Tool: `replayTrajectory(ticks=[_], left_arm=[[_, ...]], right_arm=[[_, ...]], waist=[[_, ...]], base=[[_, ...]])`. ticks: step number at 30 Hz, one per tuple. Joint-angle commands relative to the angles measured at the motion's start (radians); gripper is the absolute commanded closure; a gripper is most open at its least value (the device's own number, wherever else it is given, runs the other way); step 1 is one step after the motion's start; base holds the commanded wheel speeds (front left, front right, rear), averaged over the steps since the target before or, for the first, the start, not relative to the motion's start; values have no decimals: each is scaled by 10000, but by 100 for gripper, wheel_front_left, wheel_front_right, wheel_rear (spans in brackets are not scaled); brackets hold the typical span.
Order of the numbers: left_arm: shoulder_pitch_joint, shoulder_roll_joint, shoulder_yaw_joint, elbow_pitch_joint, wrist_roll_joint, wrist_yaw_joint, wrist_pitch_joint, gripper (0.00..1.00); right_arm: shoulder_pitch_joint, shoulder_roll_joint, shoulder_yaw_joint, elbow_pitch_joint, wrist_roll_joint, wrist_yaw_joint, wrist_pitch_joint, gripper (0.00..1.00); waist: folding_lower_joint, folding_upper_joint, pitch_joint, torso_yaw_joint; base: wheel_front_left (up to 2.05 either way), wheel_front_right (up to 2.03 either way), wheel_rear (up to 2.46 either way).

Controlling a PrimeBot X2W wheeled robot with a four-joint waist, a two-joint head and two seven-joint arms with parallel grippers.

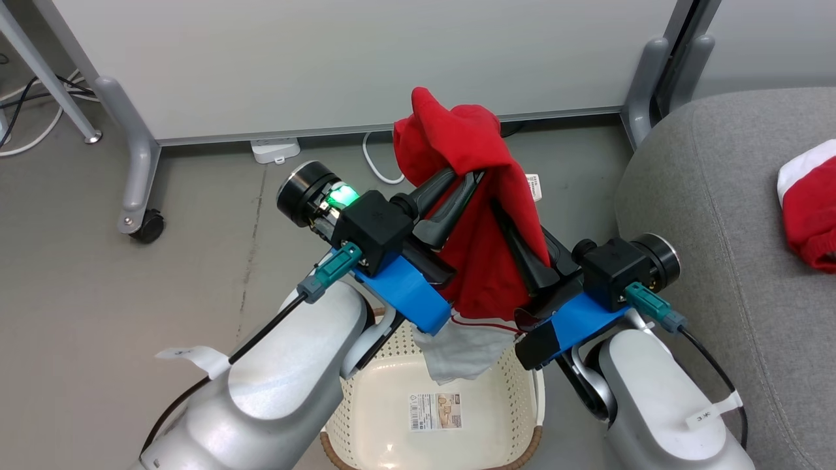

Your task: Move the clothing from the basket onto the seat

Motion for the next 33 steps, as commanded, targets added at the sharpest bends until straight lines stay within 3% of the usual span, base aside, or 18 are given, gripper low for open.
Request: replayTrajectory(ticks=[1, 3, 4, 5, 21, 33], left_arm=[[23, 40, -23, 31, 4, 36, -47, 100], [34, 31, -25, 58, 14, 69, -41, 100], [38, 26, -19, 74, 22, 80, -42, 77], [55, 11, -6, 101, 9, 108, -43, 0], [444, 135, -227, 276, 47, 204, -52, 0], [769, 349, -460, 206, 30, 219, -44, 0]], right_arm=[[-40, 11, -21, -46, 102, 5, -34, 100], [-54, 11, -59, -78, 106, 5, -34, 100], [-60, 11, -89, -101, 134, 5, -34, 100], [-61, 11, -127, -120, 171, 4, -34, 100], [96, 7, -1121, -476, 150, 4, -35, 100], [392, 8, -2039, -934, 52, 5, -35, 100]], waist=[[0, -1, 9, 3], [0, -1, 14, 13], [0, -1, 19, 18], [0, -1, 24, 24], [0, -1, 88, -87], [0, -1, 510, -991]], base=[[0, 0, 0], [0, 0, 0], [0, 0, 0], [0, 0, 0], [0, 0, 0], [0, 0, 0]])
